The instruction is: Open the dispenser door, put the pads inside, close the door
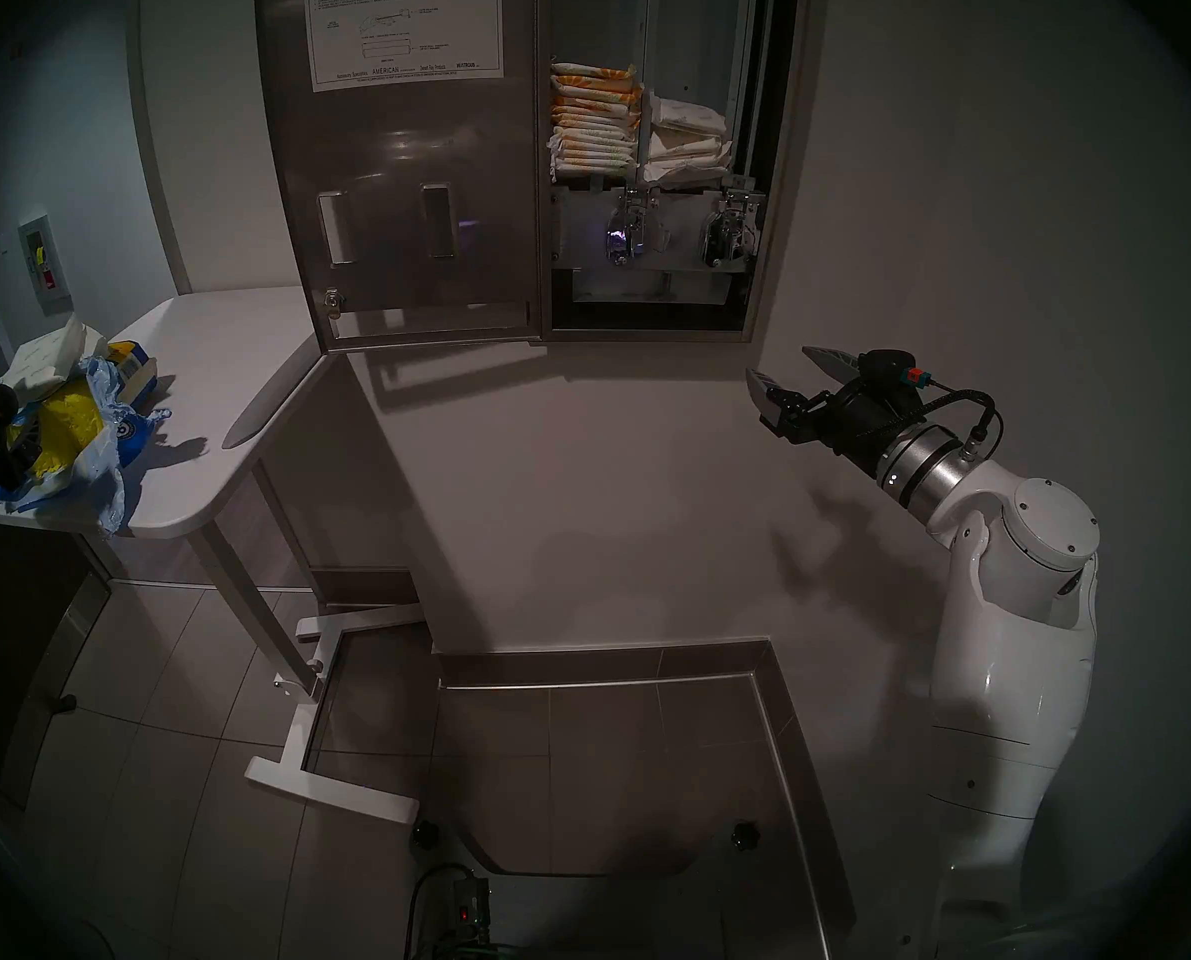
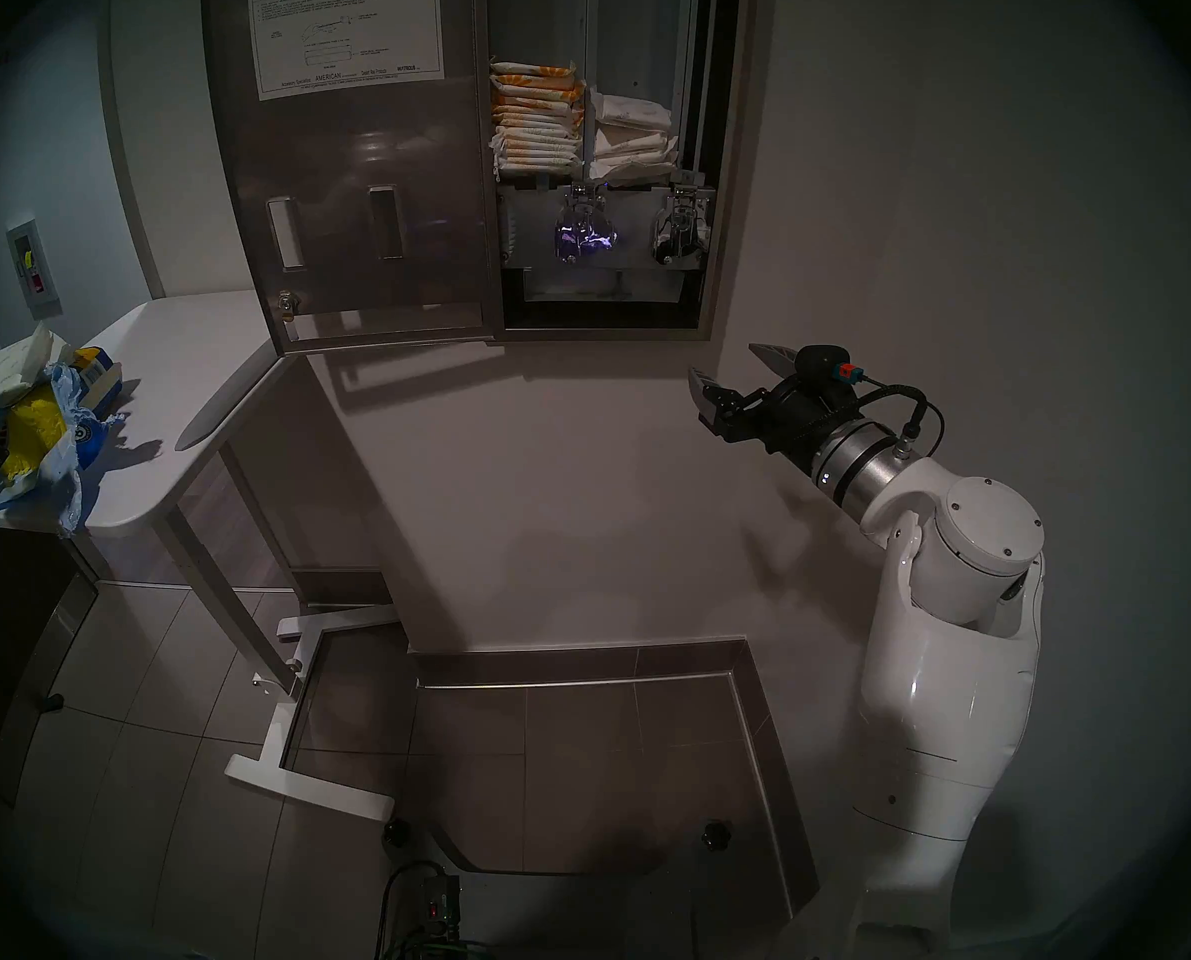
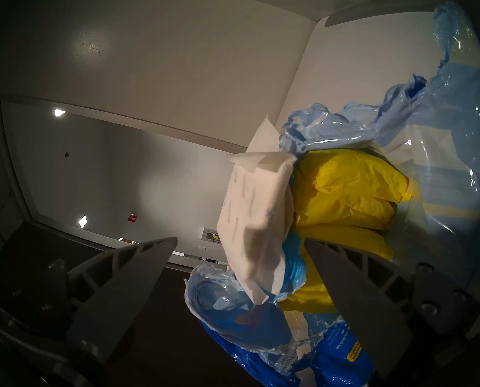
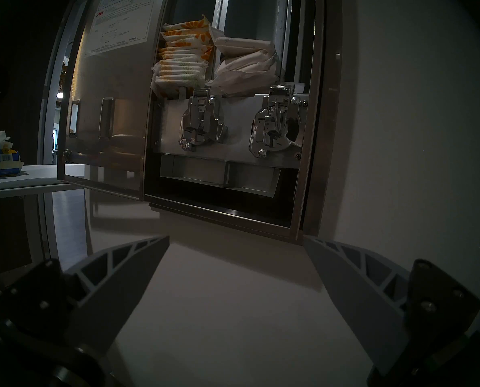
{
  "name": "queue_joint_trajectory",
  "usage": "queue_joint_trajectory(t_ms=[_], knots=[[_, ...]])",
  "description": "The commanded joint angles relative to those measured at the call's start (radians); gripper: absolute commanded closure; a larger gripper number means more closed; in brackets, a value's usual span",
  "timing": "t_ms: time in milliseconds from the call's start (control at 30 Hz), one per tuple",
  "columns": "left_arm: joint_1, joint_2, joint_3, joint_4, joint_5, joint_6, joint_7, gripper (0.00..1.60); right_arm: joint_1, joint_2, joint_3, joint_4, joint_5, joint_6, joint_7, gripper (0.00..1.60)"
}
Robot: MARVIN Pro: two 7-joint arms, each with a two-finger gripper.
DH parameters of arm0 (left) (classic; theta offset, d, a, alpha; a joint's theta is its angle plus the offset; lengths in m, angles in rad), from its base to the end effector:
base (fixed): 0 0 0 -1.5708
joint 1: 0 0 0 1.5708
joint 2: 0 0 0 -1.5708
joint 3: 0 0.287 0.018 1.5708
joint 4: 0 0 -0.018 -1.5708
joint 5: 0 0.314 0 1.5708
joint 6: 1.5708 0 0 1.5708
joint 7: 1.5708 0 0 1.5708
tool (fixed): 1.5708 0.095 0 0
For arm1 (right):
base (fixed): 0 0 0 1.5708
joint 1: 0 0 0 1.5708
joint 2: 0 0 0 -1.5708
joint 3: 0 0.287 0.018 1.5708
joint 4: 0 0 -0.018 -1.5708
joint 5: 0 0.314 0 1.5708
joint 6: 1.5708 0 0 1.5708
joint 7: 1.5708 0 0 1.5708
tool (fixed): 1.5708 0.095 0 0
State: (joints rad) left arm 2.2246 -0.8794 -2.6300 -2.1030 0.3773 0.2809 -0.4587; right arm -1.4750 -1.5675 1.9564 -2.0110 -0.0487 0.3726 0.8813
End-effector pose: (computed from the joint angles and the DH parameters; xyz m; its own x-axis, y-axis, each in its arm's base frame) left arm 0.2340 0.3340 -0.0500 0.4485 -0.8580 0.2505 0.0663 -0.2475 -0.9666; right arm 0.3858 -0.0735 -0.1321 -0.1402 0.0705 0.9876 0.4467 -0.8857 0.1267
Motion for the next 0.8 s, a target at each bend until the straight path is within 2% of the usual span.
queue_joint_trajectory(t_ms=[0, 333, 767], knots=[[-0.037, 0.037, 0.027, 0.042, 0.061, -0.005, 0.094, 0.00, 0.022, -0.001, -0.002, -0.031, 0.007, -0.004, 0.000, 0.00], [-0.080, 0.054, 0.108, 0.117, 0.078, -0.036, 0.184, 0.00, 0.022, -0.001, -0.002, -0.031, 0.007, -0.004, 0.000, 0.00], [-0.096, 0.053, 0.138, 0.141, 0.088, -0.068, 0.221, 0.00, 0.022, -0.001, -0.002, -0.031, 0.008, -0.004, -0.001, 0.00]])
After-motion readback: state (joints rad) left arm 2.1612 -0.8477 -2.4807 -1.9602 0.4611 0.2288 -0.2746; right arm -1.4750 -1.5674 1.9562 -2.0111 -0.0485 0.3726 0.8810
